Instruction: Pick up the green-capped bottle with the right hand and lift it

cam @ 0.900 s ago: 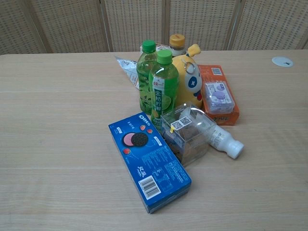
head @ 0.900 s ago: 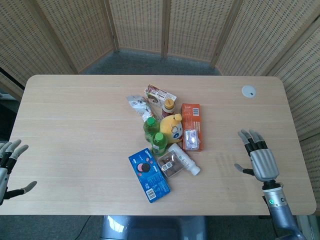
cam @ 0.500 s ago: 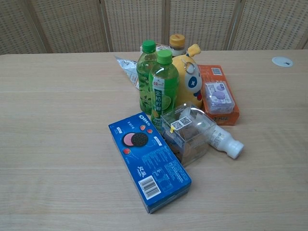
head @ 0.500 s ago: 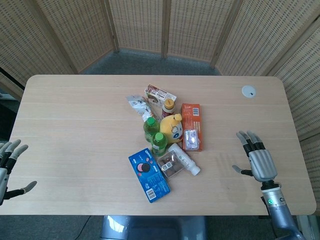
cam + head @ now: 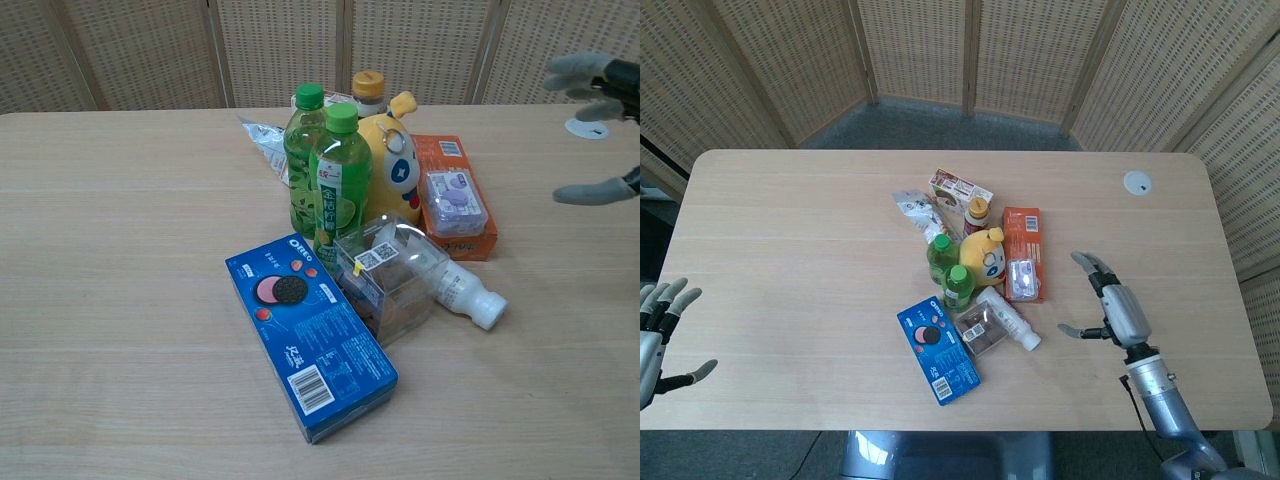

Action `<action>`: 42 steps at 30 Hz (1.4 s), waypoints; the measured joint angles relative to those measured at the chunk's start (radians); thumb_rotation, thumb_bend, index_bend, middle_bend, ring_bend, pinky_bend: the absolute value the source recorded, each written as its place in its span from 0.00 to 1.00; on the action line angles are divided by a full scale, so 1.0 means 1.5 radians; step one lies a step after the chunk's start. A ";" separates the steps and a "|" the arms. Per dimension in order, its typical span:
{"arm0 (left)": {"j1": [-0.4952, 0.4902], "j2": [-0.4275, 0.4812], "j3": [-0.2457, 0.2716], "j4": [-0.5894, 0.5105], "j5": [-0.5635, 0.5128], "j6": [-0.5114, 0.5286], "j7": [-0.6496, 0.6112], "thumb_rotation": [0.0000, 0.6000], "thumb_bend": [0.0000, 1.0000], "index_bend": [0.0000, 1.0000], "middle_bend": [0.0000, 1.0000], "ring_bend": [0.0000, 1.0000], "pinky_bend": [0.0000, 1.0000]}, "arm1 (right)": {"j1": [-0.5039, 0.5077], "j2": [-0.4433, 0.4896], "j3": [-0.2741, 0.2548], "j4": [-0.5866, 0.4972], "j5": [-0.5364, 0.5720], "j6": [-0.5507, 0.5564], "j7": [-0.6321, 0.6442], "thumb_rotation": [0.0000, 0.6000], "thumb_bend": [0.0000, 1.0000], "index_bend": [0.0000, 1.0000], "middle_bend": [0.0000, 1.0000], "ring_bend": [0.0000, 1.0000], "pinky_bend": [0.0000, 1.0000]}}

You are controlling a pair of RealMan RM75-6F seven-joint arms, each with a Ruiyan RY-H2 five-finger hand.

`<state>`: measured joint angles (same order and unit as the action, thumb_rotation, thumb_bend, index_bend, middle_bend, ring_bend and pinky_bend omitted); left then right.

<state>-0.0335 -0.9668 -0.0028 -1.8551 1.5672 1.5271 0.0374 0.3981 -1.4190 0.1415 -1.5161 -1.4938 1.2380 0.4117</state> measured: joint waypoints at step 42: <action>-0.005 -0.005 -0.003 0.005 -0.011 -0.008 0.005 1.00 0.00 0.15 0.00 0.00 0.00 | 0.168 -0.229 0.115 -0.013 0.161 -0.132 0.000 1.00 0.00 0.02 0.05 0.00 0.00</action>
<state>-0.0411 -0.9744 -0.0068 -1.8471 1.5504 1.5149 0.0448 0.6494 -1.7627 0.3137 -1.5361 -1.2522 1.0403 0.4121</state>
